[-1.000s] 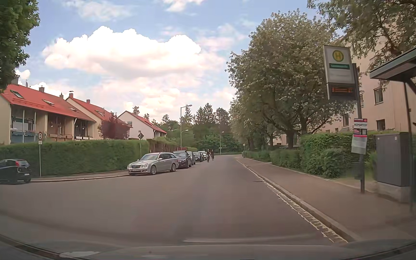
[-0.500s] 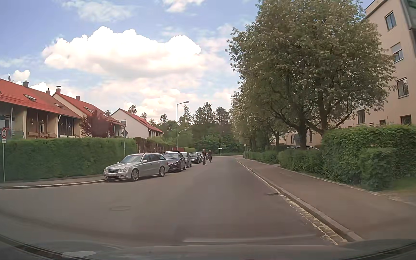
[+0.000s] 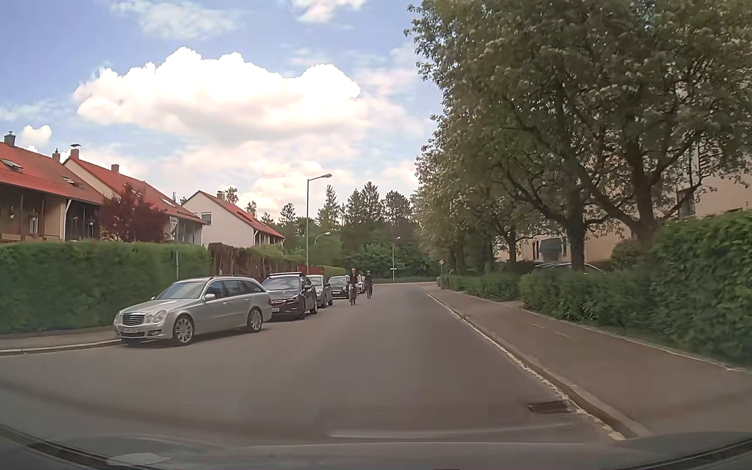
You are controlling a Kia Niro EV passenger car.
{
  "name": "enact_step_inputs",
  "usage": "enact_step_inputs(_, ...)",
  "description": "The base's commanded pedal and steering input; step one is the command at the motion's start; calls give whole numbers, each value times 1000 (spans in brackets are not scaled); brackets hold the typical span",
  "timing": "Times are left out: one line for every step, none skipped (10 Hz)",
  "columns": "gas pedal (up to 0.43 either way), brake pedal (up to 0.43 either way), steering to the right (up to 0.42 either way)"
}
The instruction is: Follow the waypoints while adhering to traffic rules and regulations
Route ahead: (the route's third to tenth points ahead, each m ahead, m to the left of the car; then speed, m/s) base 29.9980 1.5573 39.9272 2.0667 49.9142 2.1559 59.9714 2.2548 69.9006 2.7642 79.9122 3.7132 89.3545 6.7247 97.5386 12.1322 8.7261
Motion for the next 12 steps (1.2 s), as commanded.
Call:
enact_step_inputs(157,18,9)
enact_step_inputs(157,18,9)
enact_step_inputs(157,18,10)
enact_step_inputs(157,18,10)
enact_step_inputs(157,18,9)
enact_step_inputs(157,18,6)
enact_step_inputs(157,18,2)
enact_step_inputs(157,18,0)
enact_step_inputs(157,18,-1)
enact_step_inputs(157,18,-8)
enact_step_inputs(157,18,-14)
enact_step_inputs(157,18,-13)
